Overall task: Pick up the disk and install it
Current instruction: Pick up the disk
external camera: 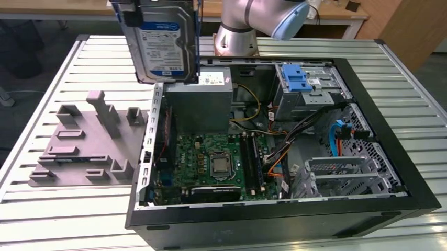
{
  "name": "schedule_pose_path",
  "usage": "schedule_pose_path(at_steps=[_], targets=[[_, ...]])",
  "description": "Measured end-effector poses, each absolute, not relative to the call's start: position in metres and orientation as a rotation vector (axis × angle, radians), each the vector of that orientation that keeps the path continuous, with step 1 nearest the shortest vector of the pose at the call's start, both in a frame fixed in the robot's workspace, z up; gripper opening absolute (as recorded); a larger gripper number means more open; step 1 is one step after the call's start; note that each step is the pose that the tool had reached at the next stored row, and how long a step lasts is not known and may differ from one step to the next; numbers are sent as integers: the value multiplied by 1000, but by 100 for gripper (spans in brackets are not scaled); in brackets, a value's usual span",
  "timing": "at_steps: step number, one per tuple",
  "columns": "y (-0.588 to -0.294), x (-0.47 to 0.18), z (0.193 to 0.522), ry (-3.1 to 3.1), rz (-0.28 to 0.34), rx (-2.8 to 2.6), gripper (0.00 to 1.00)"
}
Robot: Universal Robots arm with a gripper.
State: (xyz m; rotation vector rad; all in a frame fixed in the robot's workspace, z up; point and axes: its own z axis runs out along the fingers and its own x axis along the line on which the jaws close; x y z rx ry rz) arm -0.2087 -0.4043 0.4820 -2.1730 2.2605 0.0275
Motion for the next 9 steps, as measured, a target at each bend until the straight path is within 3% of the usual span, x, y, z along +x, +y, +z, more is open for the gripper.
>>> schedule_pose_path(at_steps=[9], targets=[[-404, -168, 481, 2261, 28, -2173, 36]])
